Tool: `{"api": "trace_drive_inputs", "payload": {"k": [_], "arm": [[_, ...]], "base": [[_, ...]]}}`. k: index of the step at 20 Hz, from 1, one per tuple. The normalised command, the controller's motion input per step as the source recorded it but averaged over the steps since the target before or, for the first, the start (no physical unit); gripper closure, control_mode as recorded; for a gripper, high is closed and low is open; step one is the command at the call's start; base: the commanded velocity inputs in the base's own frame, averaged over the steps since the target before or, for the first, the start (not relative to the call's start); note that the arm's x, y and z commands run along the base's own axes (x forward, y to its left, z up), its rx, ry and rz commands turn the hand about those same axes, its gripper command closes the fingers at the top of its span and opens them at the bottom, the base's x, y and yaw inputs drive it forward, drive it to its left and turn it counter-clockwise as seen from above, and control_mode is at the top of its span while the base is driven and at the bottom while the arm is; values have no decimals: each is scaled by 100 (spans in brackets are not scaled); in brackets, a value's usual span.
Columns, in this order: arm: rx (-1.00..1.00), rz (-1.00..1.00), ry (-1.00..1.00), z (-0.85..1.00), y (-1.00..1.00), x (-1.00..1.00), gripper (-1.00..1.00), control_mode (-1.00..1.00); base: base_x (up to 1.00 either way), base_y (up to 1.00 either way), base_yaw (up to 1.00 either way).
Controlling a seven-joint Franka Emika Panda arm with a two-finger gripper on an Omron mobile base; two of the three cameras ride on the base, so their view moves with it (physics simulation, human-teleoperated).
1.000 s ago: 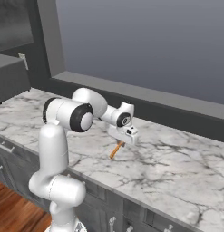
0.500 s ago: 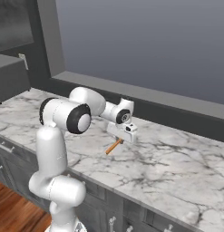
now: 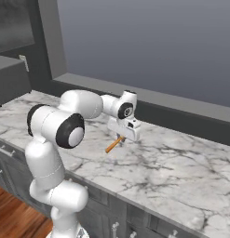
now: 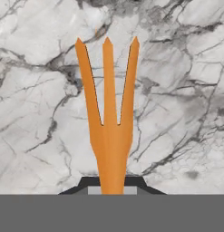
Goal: Organize the utensils by type. Pick up the wooden spoons from the counter and place them in the open cabinet. Then pick up the metallic utensils from the counter and place them in the open drawer.
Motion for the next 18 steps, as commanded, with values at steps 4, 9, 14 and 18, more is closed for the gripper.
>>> {"api": "trace_drive_inputs", "payload": {"k": [4, 9, 14, 18], "arm": [[-1, -1, 2, 37, 24, -45, 100, -100], [0, 0, 3, 38, 8, -47, 100, -100], [1, 0, 0, 3, 0, -8, 100, 100], [0, 0, 0, 0, 0, 0, 100, 100]], "base": [[0, 0, 0], [0, 0, 0], [-1, 0, 0], [-59, 0, 2]]}}
